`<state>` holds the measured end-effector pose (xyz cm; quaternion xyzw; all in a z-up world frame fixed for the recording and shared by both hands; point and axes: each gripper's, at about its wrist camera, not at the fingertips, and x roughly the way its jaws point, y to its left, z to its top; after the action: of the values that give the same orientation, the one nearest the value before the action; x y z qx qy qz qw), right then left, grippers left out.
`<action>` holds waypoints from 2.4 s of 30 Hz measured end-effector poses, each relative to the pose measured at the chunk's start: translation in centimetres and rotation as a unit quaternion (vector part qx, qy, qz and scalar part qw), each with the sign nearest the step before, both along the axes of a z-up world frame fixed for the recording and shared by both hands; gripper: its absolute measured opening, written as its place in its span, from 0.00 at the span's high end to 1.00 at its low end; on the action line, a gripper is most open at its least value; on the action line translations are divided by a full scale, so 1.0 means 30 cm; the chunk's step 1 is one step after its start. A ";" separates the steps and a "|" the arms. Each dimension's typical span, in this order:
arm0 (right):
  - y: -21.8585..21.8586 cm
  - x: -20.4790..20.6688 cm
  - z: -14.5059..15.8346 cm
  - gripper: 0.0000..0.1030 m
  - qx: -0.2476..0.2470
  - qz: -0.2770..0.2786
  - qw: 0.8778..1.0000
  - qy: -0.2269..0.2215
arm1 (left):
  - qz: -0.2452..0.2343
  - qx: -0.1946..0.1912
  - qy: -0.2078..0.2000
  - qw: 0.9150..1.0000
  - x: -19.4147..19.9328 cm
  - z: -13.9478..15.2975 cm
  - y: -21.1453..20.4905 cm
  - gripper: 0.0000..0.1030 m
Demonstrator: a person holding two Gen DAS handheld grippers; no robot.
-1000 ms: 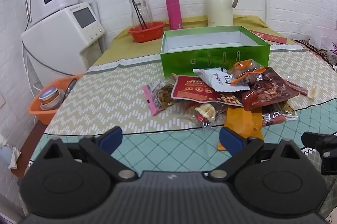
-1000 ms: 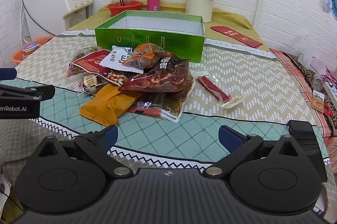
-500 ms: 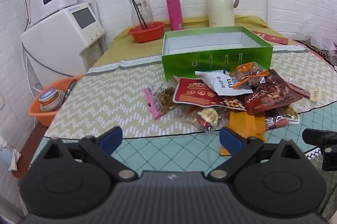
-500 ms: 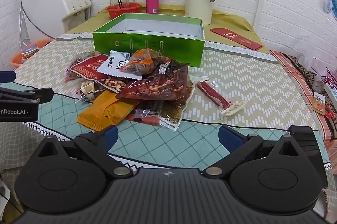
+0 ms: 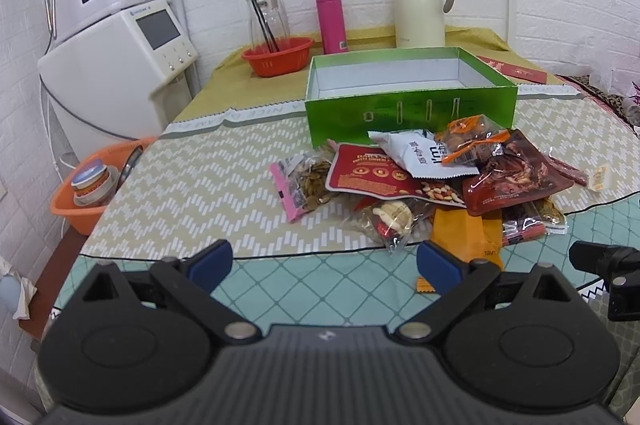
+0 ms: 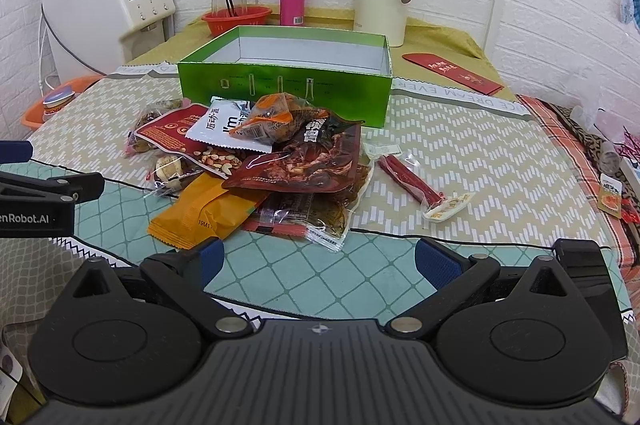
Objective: Organize snacks
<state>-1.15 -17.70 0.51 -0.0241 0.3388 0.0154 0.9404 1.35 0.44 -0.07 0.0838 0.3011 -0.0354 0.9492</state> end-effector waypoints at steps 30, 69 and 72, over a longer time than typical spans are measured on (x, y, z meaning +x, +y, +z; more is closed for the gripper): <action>-0.015 0.041 -0.025 0.00 0.007 -0.002 1.000 0.013 | -0.006 -0.003 0.018 1.000 0.040 -0.017 -0.011 0.05; -0.107 0.325 -0.086 0.00 0.087 0.046 0.995 0.006 | -0.259 -0.074 0.115 0.956 0.537 0.052 -0.320 0.27; -0.102 0.344 -0.097 0.00 0.096 0.050 0.994 0.014 | -0.253 -0.081 0.143 0.953 0.570 0.019 -0.325 0.43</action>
<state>9.17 -20.74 -2.41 0.0496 0.3470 0.0955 0.9317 18.45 -9.30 0.51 0.0743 0.3992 -0.3102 0.8596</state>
